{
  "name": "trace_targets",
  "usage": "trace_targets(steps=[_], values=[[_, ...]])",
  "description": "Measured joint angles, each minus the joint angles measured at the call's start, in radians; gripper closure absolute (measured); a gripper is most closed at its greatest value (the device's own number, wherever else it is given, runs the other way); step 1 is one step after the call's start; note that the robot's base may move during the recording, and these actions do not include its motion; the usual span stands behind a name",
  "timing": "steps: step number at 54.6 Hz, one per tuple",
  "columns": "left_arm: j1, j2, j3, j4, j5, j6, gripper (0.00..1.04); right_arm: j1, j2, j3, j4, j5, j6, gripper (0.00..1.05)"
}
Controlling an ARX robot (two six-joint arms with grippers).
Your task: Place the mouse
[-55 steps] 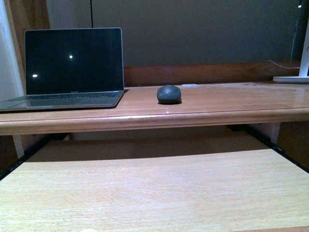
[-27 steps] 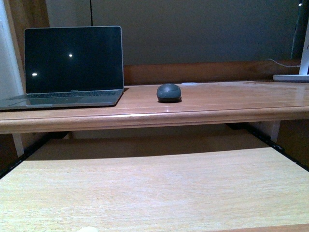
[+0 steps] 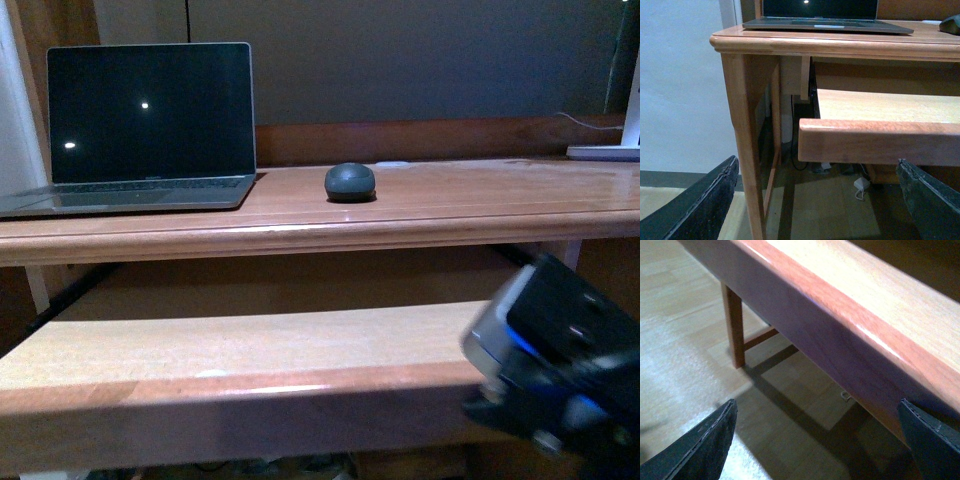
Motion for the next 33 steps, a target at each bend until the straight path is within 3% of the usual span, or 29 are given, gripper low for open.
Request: trace_targets(steps=[11,12,14,33], values=[[0.000,0.000,0.000,0.000,0.000,0.000,0.08,0.066,0.224,0.222,0.026,0.114,0.007,0.07],[0.000,0.000,0.000,0.000,0.000,0.000,0.08,0.086,0.369,0.390,0.009,0.151,0.003,0.07],[0.000,0.000,0.000,0.000,0.000,0.000,0.08,0.084,0.407,0.438,0.001,0.164,0.004,0.07],[0.000,0.000,0.000,0.000,0.000,0.000,0.08,0.069,0.560,0.640,-0.060,0.168,0.000,0.07]])
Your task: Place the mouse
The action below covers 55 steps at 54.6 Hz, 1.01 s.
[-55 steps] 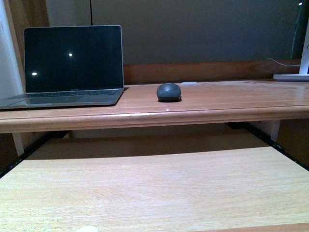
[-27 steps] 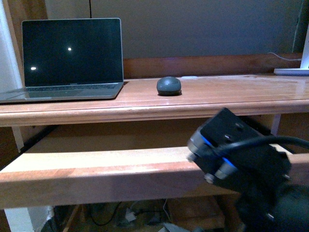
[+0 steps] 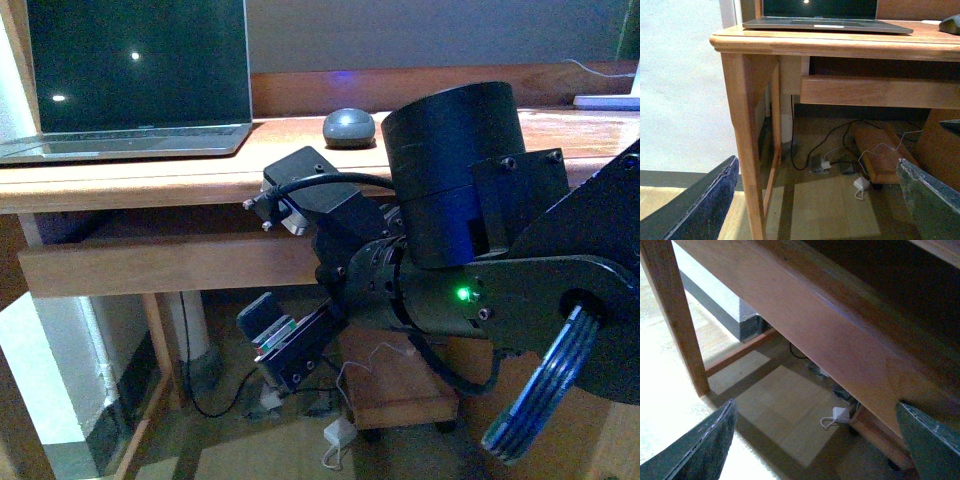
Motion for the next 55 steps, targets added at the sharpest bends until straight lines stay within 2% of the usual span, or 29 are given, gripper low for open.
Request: trace_targets(steps=[6,12,15,20,30,34,47,55], values=[[0.000,0.000,0.000,0.000,0.000,0.000,0.08,-0.008,-0.018,-0.009,0.007,0.001,0.051,0.07],[0.000,0.000,0.000,0.000,0.000,0.000,0.08,-0.037,-0.103,-0.055,-0.019,0.069,0.146,0.07],[0.000,0.000,0.000,0.000,0.000,0.000,0.08,-0.077,-0.197,-0.095,-0.058,0.132,0.206,0.07],[0.000,0.000,0.000,0.000,0.000,0.000,0.08,-0.167,-0.406,-0.195,-0.136,0.153,0.341,0.07],[0.000,0.000,0.000,0.000,0.000,0.000,0.08,-0.301,-0.935,-0.503,-0.309,0.050,0.531,0.07],[0.000,0.000,0.000,0.000,0.000,0.000,0.08,-0.323,-1.065,-0.569,-0.333,0.043,0.547,0.07],[0.000,0.000,0.000,0.000,0.000,0.000,0.08,-0.333,-1.521,-0.753,-0.555,-0.086,0.598,0.07],[0.000,0.000,0.000,0.000,0.000,0.000,0.08,-0.434,-1.706,-0.825,-0.632,-0.208,0.632,0.07]])
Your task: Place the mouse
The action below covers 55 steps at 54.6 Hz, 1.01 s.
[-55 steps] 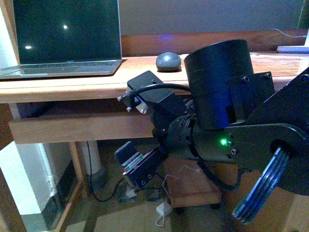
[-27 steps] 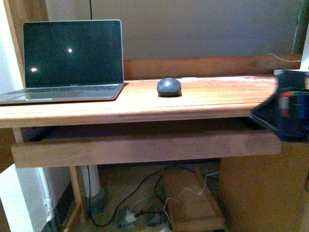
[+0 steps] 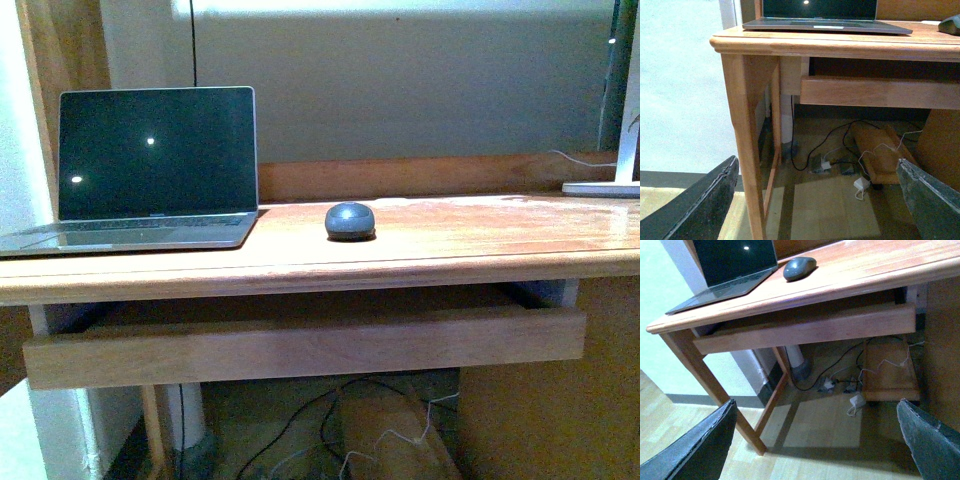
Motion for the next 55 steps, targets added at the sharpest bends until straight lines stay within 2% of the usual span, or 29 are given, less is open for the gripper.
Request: trace_targets(steps=[6,7,9,11,12,18,24,31,34,55], values=[[0.000,0.000,0.000,0.000,0.000,0.000,0.08,-0.115,-0.038,-0.061,-0.009,-0.094,0.007,0.07],[0.000,0.000,0.000,0.000,0.000,0.000,0.08,-0.121,-0.056,-0.084,0.010,-0.065,-0.012,0.09],[0.000,0.000,0.000,0.000,0.000,0.000,0.08,-0.072,-0.089,-0.124,0.068,0.154,-0.092,0.18],[0.000,0.000,0.000,0.000,-0.001,0.000,0.08,-0.047,-0.113,-0.142,0.090,0.317,-0.161,0.26],[0.000,0.000,0.000,0.000,0.000,0.000,0.08,-0.055,-0.119,-0.145,0.090,0.330,-0.180,0.29],[0.000,0.000,0.000,0.000,0.000,0.000,0.08,-0.171,-0.146,-0.167,0.092,0.317,-0.240,0.50],[0.000,0.000,0.000,0.000,0.000,0.000,0.08,-0.180,-0.161,-0.188,0.097,0.309,-0.261,0.73],[0.000,0.000,0.000,0.000,0.000,0.000,0.08,-0.182,-0.171,-0.198,0.099,0.309,-0.270,0.91],[0.000,0.000,0.000,0.000,0.000,0.000,0.08,-0.182,-0.177,-0.204,0.102,0.309,-0.275,1.02],[0.000,0.000,0.000,0.000,0.000,0.000,0.08,-0.184,-0.227,-0.249,0.108,0.308,-0.275,1.02]])
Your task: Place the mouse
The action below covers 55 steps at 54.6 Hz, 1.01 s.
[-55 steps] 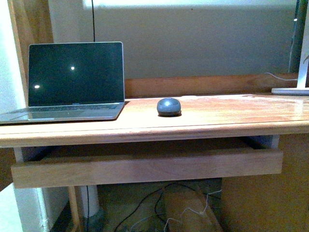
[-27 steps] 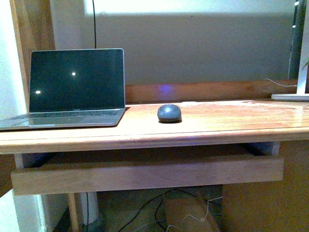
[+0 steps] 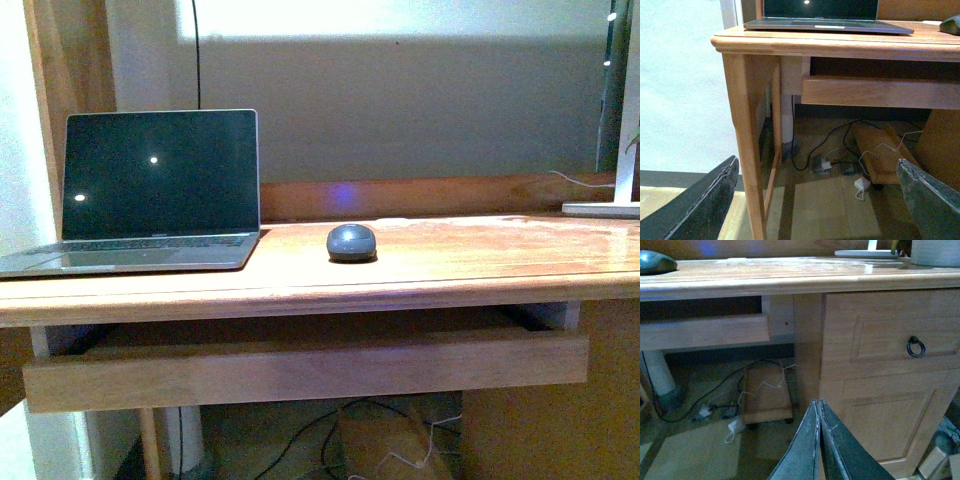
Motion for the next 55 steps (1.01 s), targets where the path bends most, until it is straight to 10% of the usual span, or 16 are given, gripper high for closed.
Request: trace_targets(steps=[10,42,55], values=[[0.000,0.000,0.000,0.000,0.000,0.000,0.08,0.000,0.000,0.000,0.000,0.000,-0.002,1.01],[0.000,0.000,0.000,0.000,0.000,0.000,0.08,0.000,0.000,0.000,0.000,0.000,-0.002,0.08],[0.000,0.000,0.000,0.000,0.000,0.000,0.08,0.000,0.000,0.000,0.000,0.000,-0.002,0.07]])
